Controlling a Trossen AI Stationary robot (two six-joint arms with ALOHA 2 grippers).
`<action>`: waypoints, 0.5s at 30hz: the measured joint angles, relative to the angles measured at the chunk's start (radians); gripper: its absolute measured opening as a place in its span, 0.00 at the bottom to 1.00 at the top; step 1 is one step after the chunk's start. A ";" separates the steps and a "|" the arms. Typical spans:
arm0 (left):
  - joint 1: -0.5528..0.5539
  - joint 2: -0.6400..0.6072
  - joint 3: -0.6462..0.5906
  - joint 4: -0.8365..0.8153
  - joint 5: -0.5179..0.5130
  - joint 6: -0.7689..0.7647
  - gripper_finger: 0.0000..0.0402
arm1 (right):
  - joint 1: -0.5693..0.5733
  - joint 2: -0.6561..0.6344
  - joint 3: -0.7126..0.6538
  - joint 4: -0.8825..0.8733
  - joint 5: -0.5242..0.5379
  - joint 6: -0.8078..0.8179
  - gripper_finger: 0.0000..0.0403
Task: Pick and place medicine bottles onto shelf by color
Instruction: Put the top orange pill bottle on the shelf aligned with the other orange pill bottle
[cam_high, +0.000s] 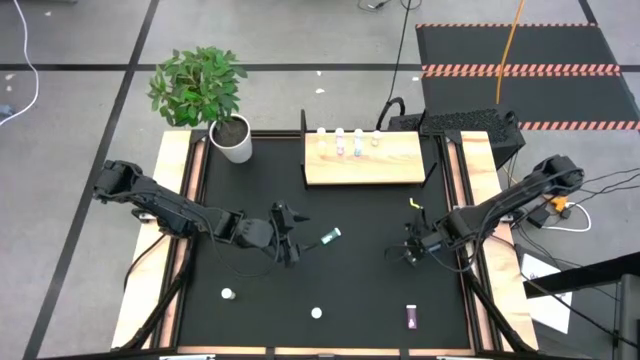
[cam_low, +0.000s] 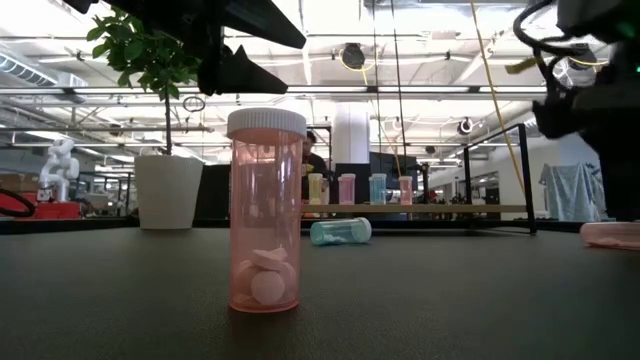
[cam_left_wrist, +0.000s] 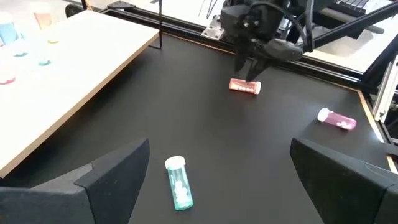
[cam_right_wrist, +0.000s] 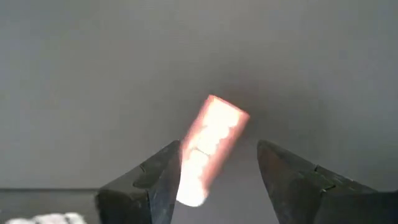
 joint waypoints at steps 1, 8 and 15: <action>0.000 0.000 0.000 0.000 0.000 0.002 0.97 | 0.000 0.000 -0.018 0.046 -0.001 0.012 0.50; 0.000 0.000 0.000 -0.028 0.000 0.033 0.97 | 0.000 0.000 -0.087 0.157 -0.032 0.112 0.50; 0.011 0.000 0.000 -0.029 -0.004 0.032 0.97 | 0.030 -0.001 -0.091 0.094 -0.082 0.103 0.40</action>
